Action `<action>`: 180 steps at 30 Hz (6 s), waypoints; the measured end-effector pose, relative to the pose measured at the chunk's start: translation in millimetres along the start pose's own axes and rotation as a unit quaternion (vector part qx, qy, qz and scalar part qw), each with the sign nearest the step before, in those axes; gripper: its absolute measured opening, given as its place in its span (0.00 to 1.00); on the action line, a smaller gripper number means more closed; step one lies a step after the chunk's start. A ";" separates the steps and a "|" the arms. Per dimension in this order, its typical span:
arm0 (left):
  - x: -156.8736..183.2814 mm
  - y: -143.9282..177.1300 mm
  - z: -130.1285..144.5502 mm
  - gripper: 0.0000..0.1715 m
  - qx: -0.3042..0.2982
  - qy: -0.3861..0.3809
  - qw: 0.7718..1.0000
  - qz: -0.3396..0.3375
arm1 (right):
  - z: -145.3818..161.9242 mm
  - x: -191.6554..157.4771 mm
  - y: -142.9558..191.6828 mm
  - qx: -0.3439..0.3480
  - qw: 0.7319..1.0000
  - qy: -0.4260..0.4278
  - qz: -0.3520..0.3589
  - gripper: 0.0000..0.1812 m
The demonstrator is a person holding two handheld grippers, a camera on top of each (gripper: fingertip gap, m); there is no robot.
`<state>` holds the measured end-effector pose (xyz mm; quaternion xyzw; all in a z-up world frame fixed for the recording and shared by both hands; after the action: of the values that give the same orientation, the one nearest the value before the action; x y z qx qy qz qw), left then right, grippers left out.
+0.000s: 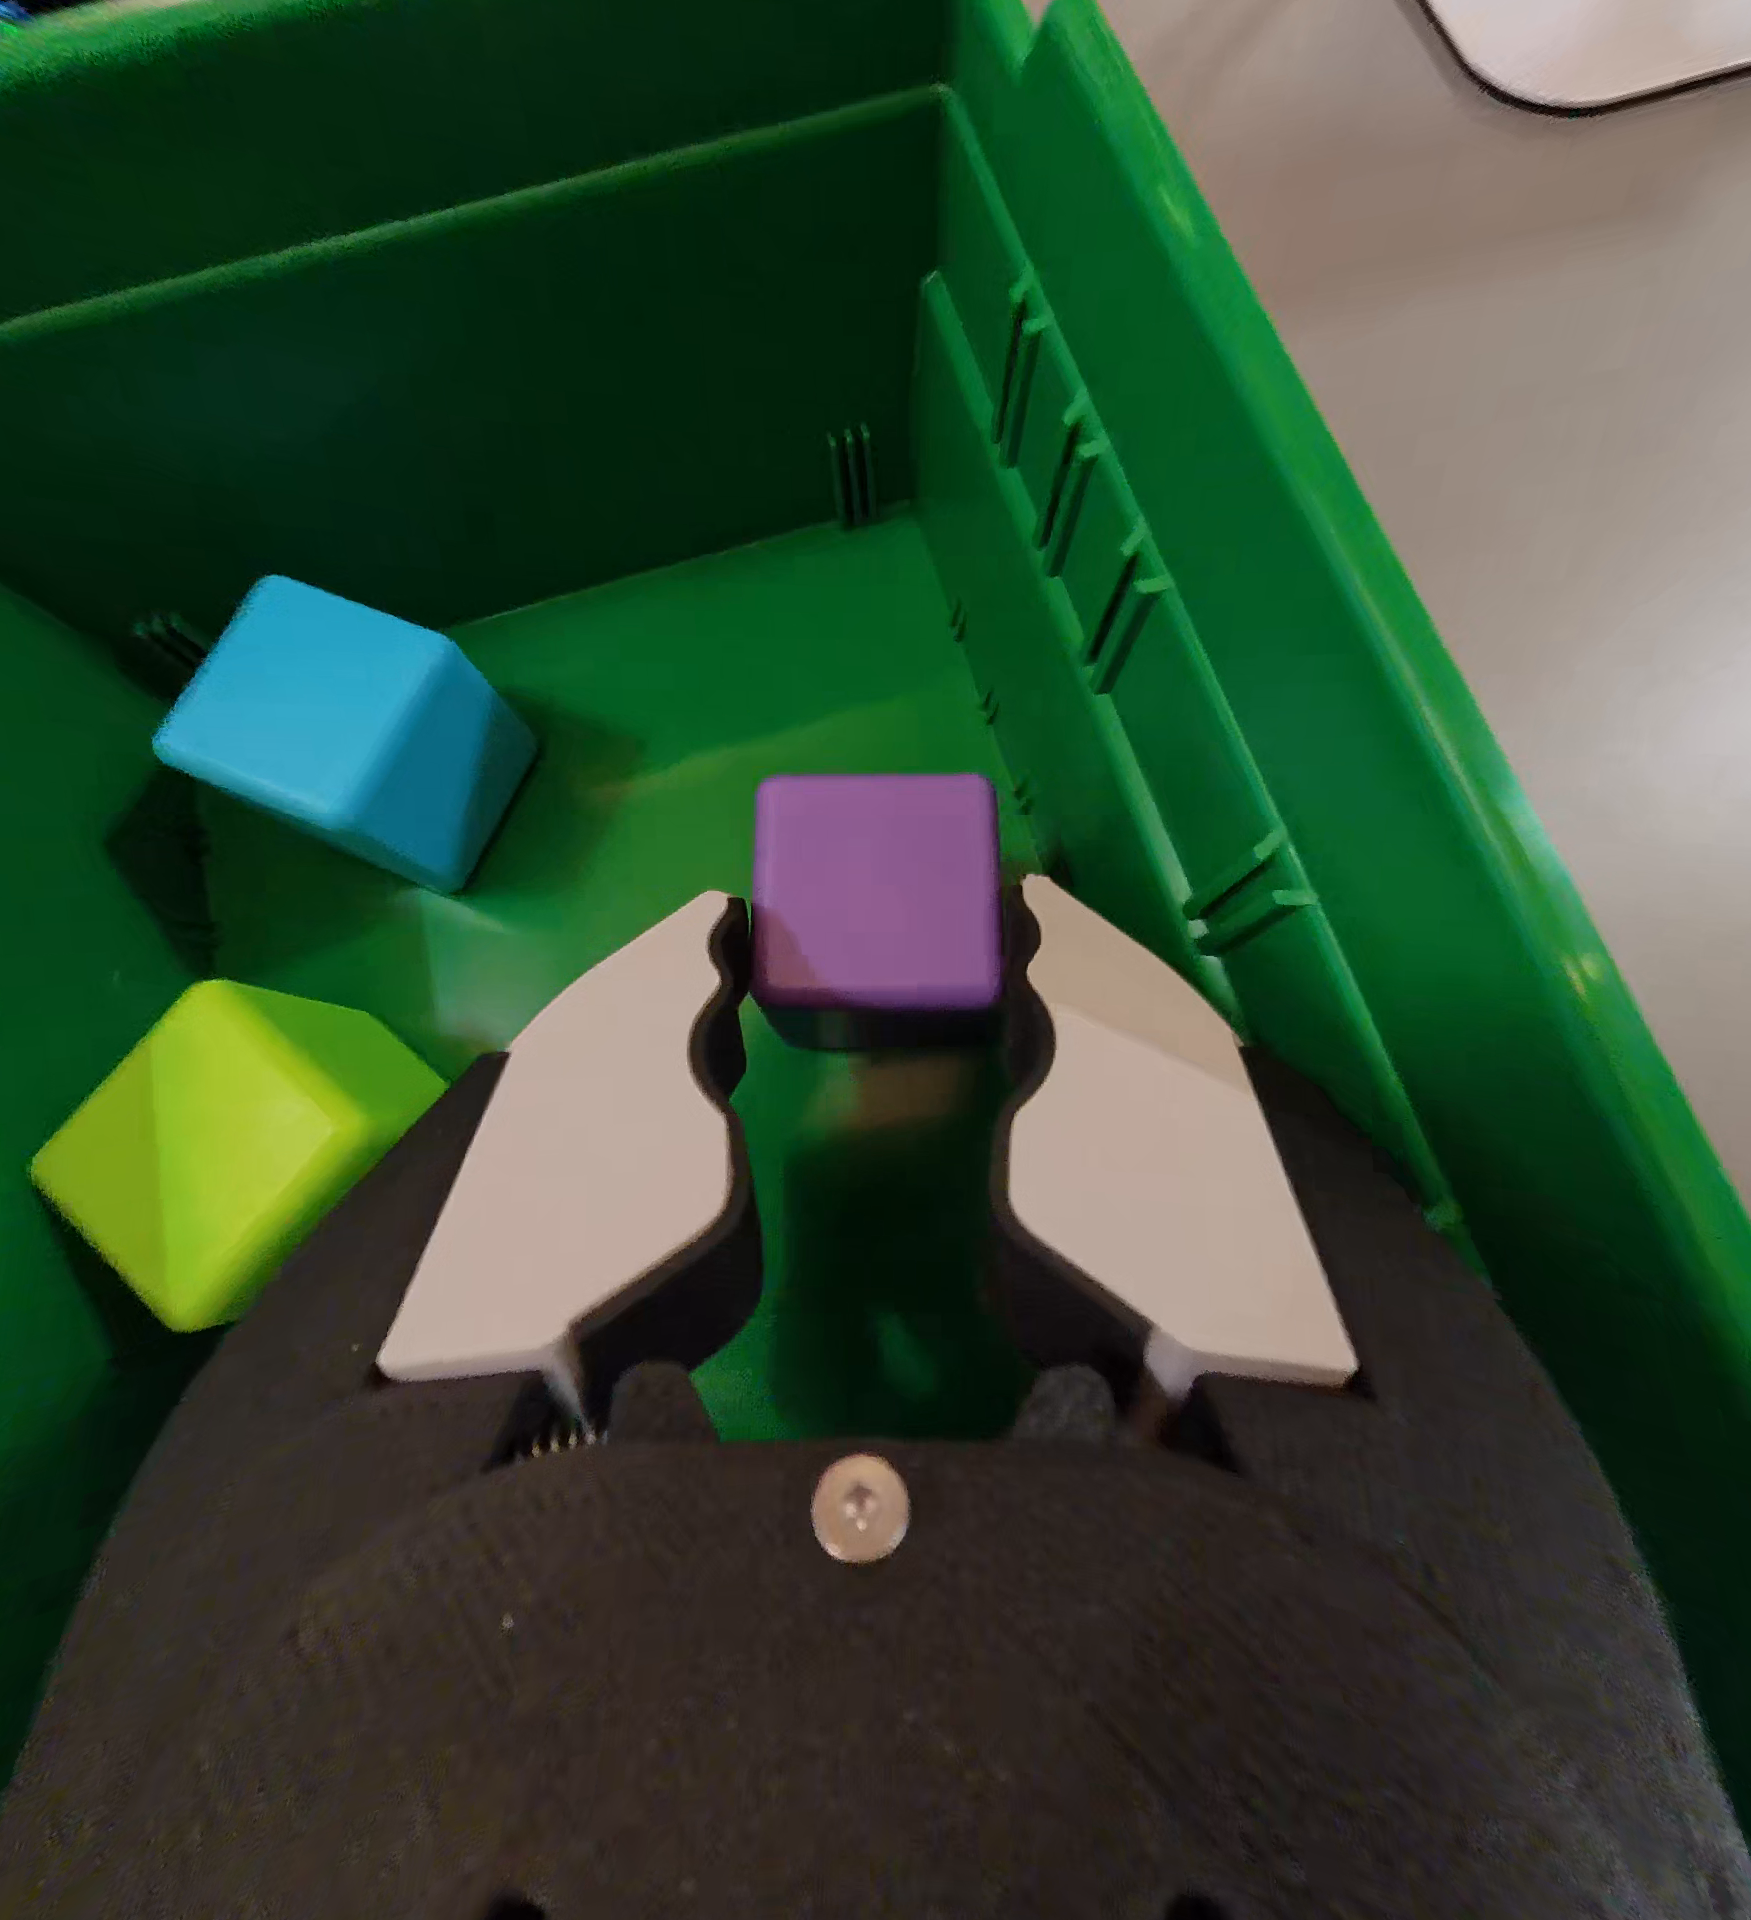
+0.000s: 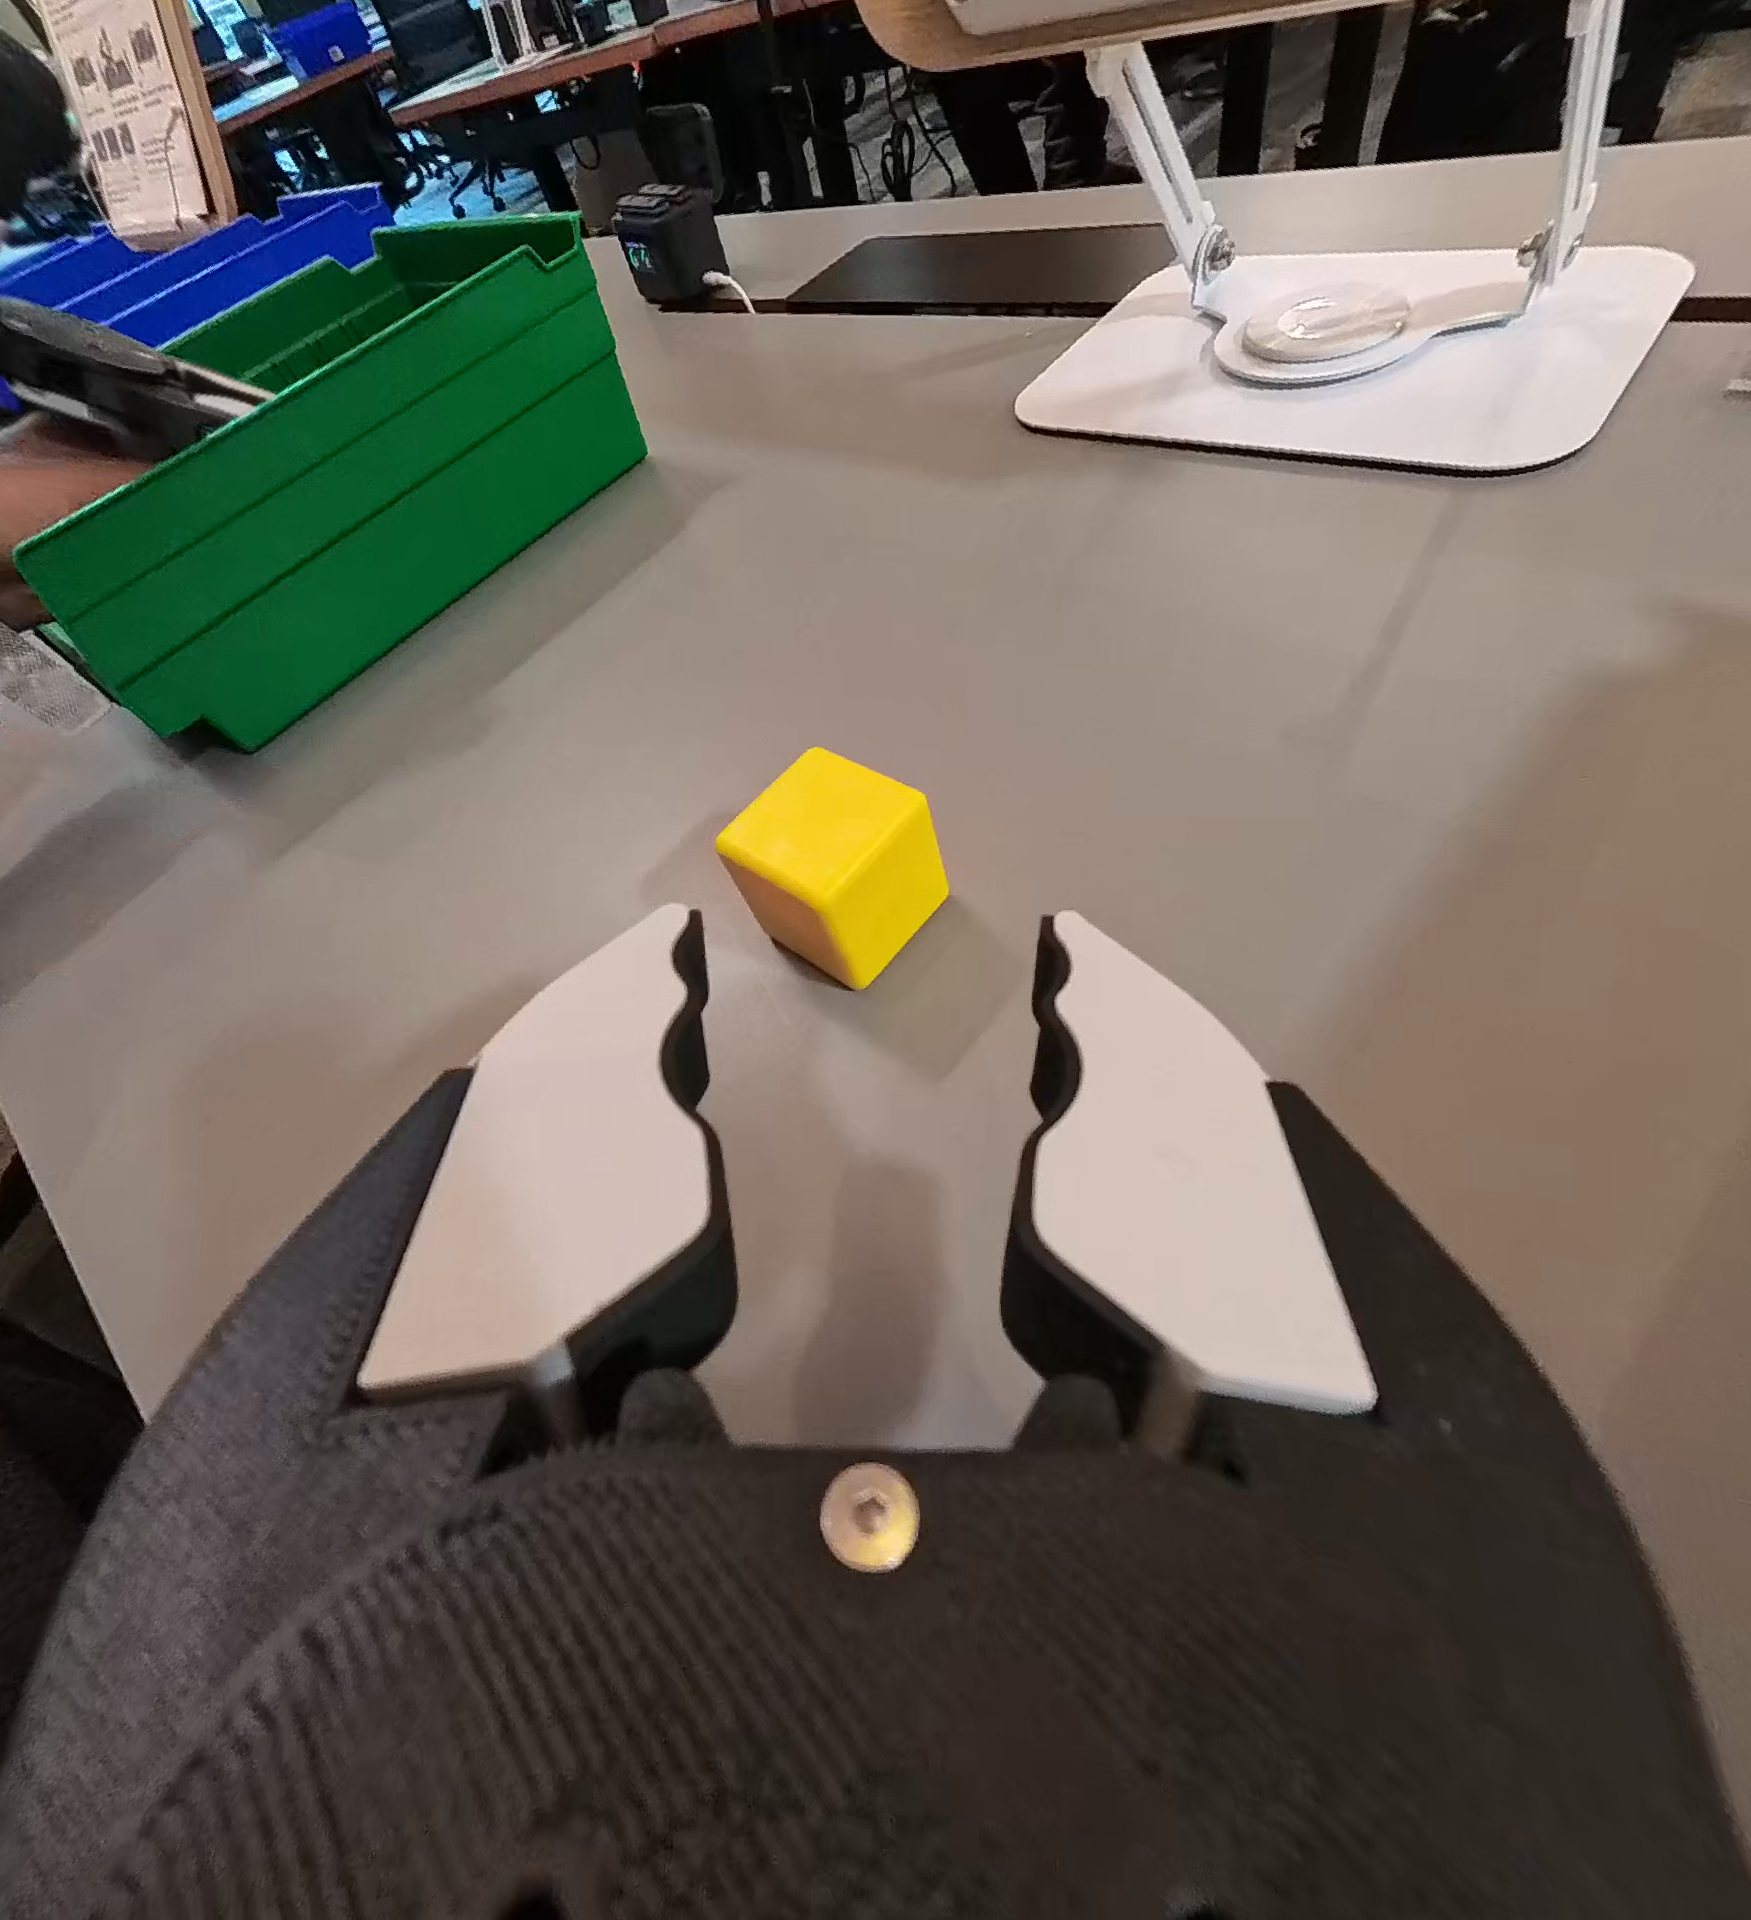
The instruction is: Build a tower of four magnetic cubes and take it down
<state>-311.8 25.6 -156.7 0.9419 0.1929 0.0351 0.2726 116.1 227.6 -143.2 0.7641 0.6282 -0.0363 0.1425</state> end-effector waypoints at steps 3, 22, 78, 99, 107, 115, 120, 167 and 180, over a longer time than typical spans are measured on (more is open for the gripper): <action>-15.0 12.1 -9.9 0.29 0.021 -0.030 0.998 -0.056 | 0.0 0.3 0.4 0.001 1.000 -0.002 0.001 0.34; 234.8 75.4 -137.8 0.29 0.187 -0.259 0.833 0.451 | -10.4 4.3 11.4 0.045 0.997 -0.061 -0.008 0.30; 312.2 -25.1 -69.4 0.28 0.055 -0.262 0.768 0.581 | -2.2 -0.6 13.8 0.032 0.991 -0.123 -0.034 0.28; 314.5 -35.6 -67.0 0.29 0.113 -0.250 0.787 0.553 | -0.9 0.6 13.6 0.029 0.989 -0.139 -0.038 0.27; 314.5 -34.7 -69.5 0.34 0.125 -0.243 0.795 0.542 | -0.3 0.5 13.6 0.028 0.988 -0.145 -0.040 0.27; 291.9 1.6 -120.7 0.44 0.184 -0.127 0.786 0.577 | -1.2 1.5 14.7 0.031 0.986 -0.157 -0.043 0.28; 217.1 76.4 -218.1 0.40 0.372 -0.030 0.819 0.435 | -1.1 3.2 15.4 0.038 0.981 -0.182 -0.049 0.28; -75.1 10.4 33.9 0.31 -0.080 0.200 0.932 -0.293 | -9.3 13.1 7.0 0.066 0.973 -0.216 -0.051 0.23; -50.1 67.4 -37.4 0.29 0.101 0.025 0.970 -0.218 | -8.4 9.5 5.4 0.060 0.973 -0.213 -0.057 0.22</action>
<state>-341.2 -27.2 -87.4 0.8987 0.4030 -0.0209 0.1720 122.3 237.9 -136.5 0.7086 0.6226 -0.2445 0.2246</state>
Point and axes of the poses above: each gripper's, where its closed fingertips meet, y back along the fingers, z out of its underside, x = y × z across the jaws, the point moved 7 cm from there along y, back along the fingers, and after that the axes turned 12 degrees about x, right-handed, at the moved point
